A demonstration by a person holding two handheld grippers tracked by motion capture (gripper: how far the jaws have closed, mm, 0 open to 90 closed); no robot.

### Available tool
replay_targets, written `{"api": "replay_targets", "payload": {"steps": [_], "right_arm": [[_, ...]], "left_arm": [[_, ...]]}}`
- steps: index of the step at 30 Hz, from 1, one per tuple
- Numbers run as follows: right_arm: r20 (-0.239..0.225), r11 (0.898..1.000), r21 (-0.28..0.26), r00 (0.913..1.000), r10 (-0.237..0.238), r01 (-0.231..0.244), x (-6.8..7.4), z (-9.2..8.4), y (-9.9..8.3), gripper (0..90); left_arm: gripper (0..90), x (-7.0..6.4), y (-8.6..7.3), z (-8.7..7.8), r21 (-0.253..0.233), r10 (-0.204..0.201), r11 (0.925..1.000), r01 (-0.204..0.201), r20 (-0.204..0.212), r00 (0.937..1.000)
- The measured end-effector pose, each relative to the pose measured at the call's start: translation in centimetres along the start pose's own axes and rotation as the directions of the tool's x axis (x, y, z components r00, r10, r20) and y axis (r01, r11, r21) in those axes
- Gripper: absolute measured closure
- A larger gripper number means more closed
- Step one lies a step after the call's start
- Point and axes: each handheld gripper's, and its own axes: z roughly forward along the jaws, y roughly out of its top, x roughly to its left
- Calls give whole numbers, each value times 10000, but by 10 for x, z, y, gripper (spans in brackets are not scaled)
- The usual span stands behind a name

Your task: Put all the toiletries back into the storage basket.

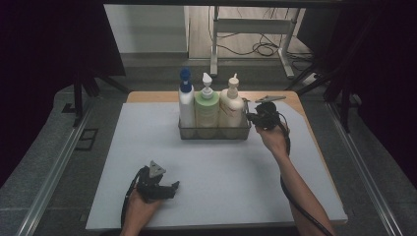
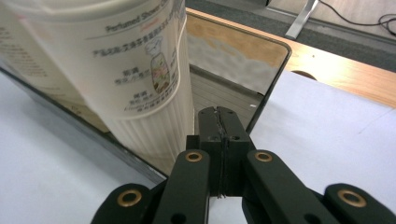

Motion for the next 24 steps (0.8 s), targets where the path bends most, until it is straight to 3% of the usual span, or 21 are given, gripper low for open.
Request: {"api": "replay_targets", "payload": {"steps": [12,24], "right_arm": [[-191,9984,523,9996,212,-202,1,27,-1,896],[-441,9946,869,9972,605,-565,0,40,-5,895]], "left_arm": [[132,0,0,0,4,5,10000,-5,1,10000],[131,0,0,0,10,2,10000,-2,4,10000]]}}
